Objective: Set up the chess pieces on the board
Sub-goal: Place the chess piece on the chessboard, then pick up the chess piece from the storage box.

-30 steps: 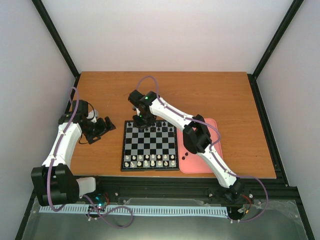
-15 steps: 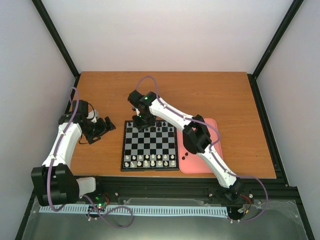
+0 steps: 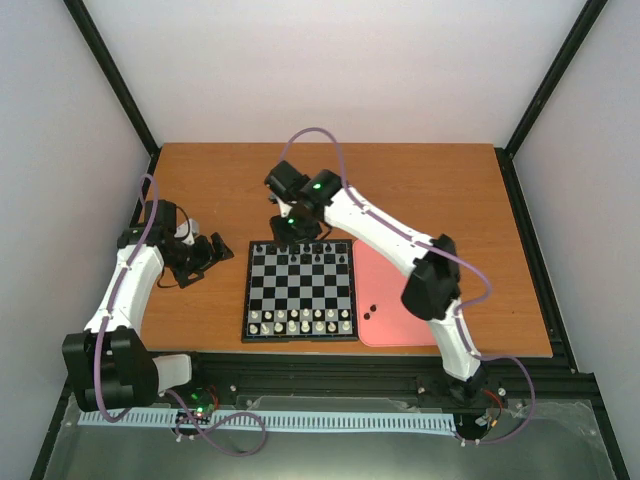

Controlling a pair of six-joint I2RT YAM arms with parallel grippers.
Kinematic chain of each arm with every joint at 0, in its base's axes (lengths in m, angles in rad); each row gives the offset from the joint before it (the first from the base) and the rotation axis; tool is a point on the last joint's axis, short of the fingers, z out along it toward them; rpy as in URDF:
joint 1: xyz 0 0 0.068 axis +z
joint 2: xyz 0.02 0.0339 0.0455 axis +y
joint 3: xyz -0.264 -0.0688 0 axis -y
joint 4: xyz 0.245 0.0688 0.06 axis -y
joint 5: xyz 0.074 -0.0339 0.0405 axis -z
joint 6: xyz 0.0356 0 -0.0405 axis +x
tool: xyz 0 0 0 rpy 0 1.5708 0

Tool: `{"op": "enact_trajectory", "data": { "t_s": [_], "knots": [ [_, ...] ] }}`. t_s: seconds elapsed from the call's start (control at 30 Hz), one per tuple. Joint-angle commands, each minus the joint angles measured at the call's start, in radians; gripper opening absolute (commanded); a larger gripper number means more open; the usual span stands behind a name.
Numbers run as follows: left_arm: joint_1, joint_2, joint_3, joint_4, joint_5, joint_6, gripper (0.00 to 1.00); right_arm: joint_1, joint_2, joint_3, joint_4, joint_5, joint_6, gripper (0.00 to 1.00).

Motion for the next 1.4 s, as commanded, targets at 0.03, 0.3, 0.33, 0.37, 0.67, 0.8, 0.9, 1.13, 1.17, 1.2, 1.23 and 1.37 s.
{"op": "enact_trajectory", "data": {
  "t_s": [0.03,0.3,0.33,0.37,0.67,0.8,0.9,1.13,1.17,1.2,1.23,1.37],
  "knots": [
    [-0.028,-0.001,0.068,0.014,0.077,0.055,1.00,-0.102,-0.194,-0.222,0.053,0.041,0.043,0.49],
    [-0.501,0.136,0.358,-0.082,-0.085,0.086,0.98,-0.420,-0.423,-0.549,0.166,0.089,0.006,0.55],
    [-0.574,0.164,0.392,-0.087,-0.119,0.082,0.97,-0.455,-0.432,-0.573,0.172,0.096,-0.007,0.55],
    [-0.643,0.193,0.428,-0.090,-0.153,0.083,0.96,-0.485,-0.437,-0.596,0.179,0.105,-0.018,0.56],
    [-1.082,0.602,0.796,-0.160,-0.248,0.246,0.81,-0.704,-0.461,-0.792,0.306,0.053,-0.064,0.56],
    [-1.152,0.746,0.888,-0.143,-0.203,0.271,0.69,-0.746,-0.463,-0.808,0.326,0.030,-0.083,0.56],
    [-1.183,0.801,0.861,-0.090,-0.193,0.274,0.67,-0.754,-0.468,-0.816,0.333,0.024,-0.094,0.56],
    [-1.198,0.867,0.812,-0.025,-0.178,0.288,0.56,-0.763,-0.493,-0.867,0.350,0.010,-0.101,0.56],
    [-1.198,0.875,0.811,-0.017,-0.172,0.287,0.55,-0.763,-0.497,-0.874,0.352,0.010,-0.102,0.56],
    [-1.198,0.883,0.811,-0.010,-0.170,0.286,0.54,-0.763,-0.501,-0.879,0.353,0.010,-0.103,0.56],
    [-1.198,0.895,0.812,-0.005,-0.172,0.283,0.51,-0.764,-0.506,-0.886,0.355,0.011,-0.103,0.56],
    [-1.198,0.934,0.820,0.017,-0.190,0.260,0.49,-0.767,-0.515,-0.903,0.360,0.006,-0.106,0.56]
  ]
}}
